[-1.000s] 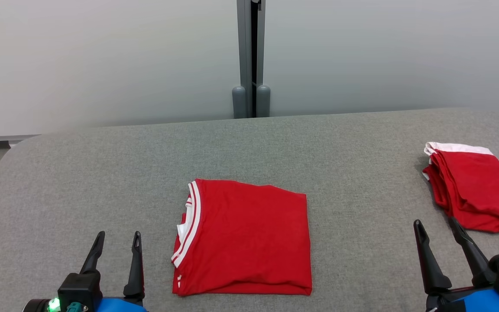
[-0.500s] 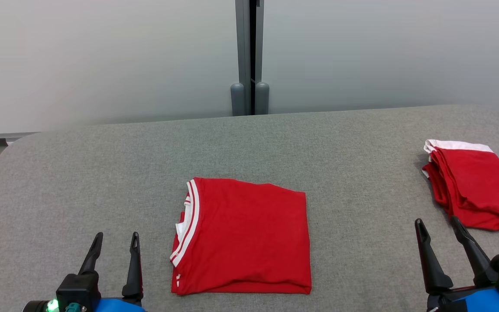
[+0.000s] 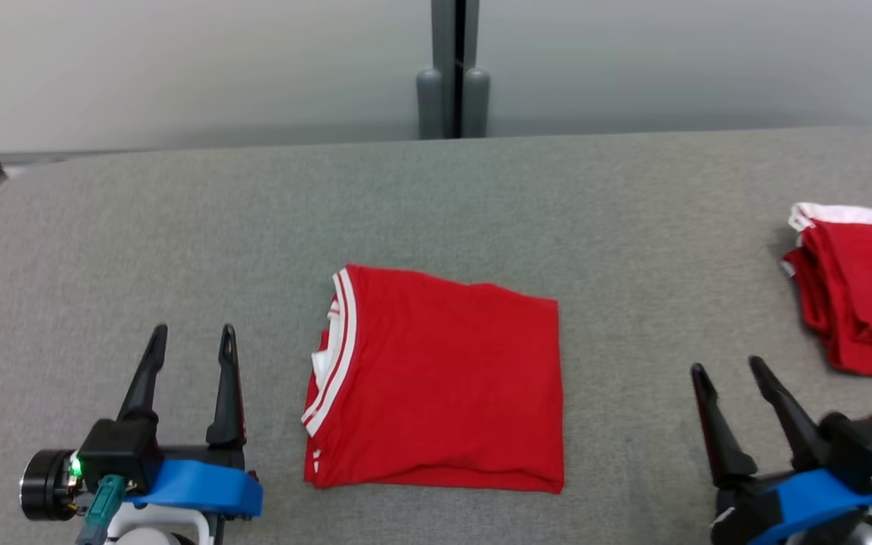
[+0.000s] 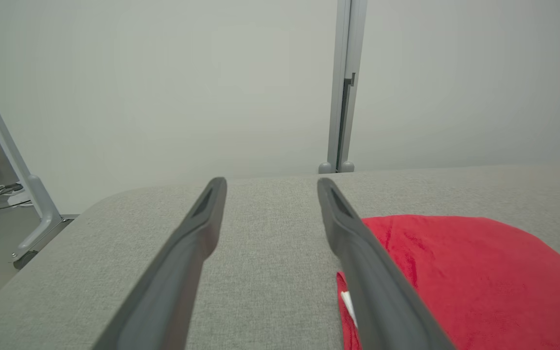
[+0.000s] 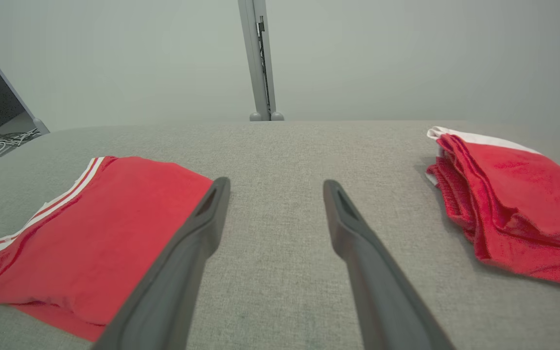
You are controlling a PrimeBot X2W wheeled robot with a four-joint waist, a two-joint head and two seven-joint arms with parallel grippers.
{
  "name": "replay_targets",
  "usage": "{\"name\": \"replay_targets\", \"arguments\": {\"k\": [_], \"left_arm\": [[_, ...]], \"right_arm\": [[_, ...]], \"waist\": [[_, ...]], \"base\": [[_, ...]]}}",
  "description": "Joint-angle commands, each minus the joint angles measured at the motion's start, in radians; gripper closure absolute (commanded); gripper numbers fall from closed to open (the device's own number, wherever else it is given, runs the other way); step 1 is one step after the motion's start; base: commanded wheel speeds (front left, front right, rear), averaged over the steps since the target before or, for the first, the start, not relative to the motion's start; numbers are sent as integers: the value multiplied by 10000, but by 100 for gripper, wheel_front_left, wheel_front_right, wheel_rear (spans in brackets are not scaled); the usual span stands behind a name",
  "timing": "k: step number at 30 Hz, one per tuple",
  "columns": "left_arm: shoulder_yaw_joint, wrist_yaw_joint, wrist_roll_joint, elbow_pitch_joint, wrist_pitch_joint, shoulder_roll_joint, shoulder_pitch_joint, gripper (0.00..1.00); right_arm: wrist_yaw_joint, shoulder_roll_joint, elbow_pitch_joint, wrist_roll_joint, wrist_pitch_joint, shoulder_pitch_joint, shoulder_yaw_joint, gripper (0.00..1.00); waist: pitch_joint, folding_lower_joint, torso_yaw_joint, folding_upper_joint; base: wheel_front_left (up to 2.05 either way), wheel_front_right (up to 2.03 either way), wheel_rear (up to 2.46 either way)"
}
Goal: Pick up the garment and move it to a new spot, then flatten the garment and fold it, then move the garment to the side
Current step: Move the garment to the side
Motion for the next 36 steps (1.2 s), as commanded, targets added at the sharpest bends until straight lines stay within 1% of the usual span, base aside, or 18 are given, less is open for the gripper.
{"name": "replay_targets", "arguments": {"k": [1, 8, 12, 16, 17, 18, 19, 22, 26, 30, 36], "left_arm": [[76, -35, 85, -26, -96, -81, -266, 0], [245, -239, 315, 76, -239, -486, -994, 0], [552, -380, 607, -152, -245, -791, -1216, 0], [833, -596, 891, -248, -241, -1090, -1198, 0], [896, -643, 959, -250, -242, -1152, -1161, 0], [961, -699, 1019, -252, -242, -1217, -1122, 0], [1110, -803, 1156, -260, -243, -1313, -1051, 0], [1256, -920, 1269, -262, -243, -1384, -971, 0], [1460, -1086, 1520, -306, -244, -1488, -783, 0], [1608, -1215, 1708, -379, -243, -1534, -613, 0], [1658, -1426, 1899, -429, -243, -1525, -491, 0]], "right_arm": [[1, -107, 384, 145, -119, -372, 249, 0], [1, -445, 2952, 690, -414, -1964, 1439, 0], [1, -500, 4399, 984, -421, -2720, 1794, 0], [1, -518, 5383, 1340, -255, -3090, 2214, 0], [2, -559, 5522, 1398, -203, -3104, 2332, 51], [2, -582, 5614, 1484, -222, -3134, 2427, 100], [5, -658, 5563, 1556, -377, -3167, 2611, 100], [2, -844, 5291, 1498, -612, -3171, 2671, 100], [-1, -1121, 4664, 1424, -860, -2956, 2651, 100], [-1, -1419, 4049, 1368, -784, -2704, 2560, 100], [1, -1996, 3538, 1548, -573, -2500, 2308, 100]], "waist": [[609, -1, 525, -2], [1493, -1, 1314, -2], [1711, -1, 1643, -2], [1741, -1, 1818, -2], [1737, -1, 1833, -2], [1727, -1, 1842, -2], [1685, -1, 1829, -2], [1614, -1, 1732, -2], [1433, -1, 1299, -2], [1286, -1, 534, -2], [1177, -1, -876, -2]], "base": [[0, 0, 0], [0, 0, 0], [0, 0, 0], [0, 0, 0], [0, 0, 0], [0, 0, 0], [0, 0, 0], [0, 0, 0], [0, 0, 0], [0, 0, 0], [0, 0, 0]]}}
